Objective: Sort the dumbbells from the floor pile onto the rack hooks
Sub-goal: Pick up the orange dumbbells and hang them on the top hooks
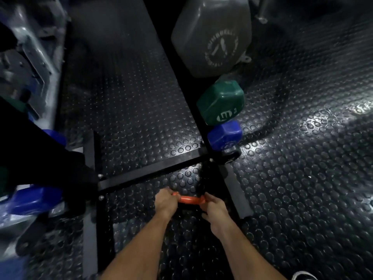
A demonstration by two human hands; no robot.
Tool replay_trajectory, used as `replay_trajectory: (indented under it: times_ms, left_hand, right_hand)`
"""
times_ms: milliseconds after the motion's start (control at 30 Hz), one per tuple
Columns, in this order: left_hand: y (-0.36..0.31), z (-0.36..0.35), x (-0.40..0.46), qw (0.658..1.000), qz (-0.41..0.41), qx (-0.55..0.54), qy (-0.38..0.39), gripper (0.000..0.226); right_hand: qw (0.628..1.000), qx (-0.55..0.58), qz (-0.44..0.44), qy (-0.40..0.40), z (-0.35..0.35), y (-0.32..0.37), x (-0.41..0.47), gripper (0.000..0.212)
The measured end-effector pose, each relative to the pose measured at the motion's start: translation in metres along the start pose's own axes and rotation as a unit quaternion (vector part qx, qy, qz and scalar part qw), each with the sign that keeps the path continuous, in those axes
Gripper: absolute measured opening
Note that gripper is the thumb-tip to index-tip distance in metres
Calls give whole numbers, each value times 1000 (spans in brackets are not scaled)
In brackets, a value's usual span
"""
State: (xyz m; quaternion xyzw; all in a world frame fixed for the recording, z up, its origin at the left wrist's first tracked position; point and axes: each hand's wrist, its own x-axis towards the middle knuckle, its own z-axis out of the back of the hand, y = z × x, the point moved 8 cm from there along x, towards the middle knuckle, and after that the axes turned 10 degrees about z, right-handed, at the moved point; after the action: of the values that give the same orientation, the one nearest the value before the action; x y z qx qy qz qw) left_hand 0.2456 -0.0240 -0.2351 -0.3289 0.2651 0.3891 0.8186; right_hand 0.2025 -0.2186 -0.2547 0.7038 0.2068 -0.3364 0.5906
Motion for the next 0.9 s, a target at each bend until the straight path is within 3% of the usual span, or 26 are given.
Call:
replay_trajectory:
  times_ms: [133, 233, 467, 767, 900]
  left_hand:
    - [5, 28, -16, 990, 27, -130, 42, 6]
    - [0, 55, -41, 976, -1, -207, 65, 7]
    - [-34, 139, -123, 953, -61, -288, 66, 19]
    - [-116, 260, -229, 914, -114, -383, 75, 30]
    - [-152, 313, -283, 898, -165, -404, 58, 28]
  right_hand:
    - [993, -69, 86, 36, -5, 29, -15, 40]
    - [983, -102, 139, 64, -12, 62, -40, 36]
    - [949, -157, 214, 169, -29, 152, -121, 21]
    - [879, -213, 365, 221, -46, 304, -237, 50]
    - [855, -211, 408, 239, -57, 368, -284, 43]
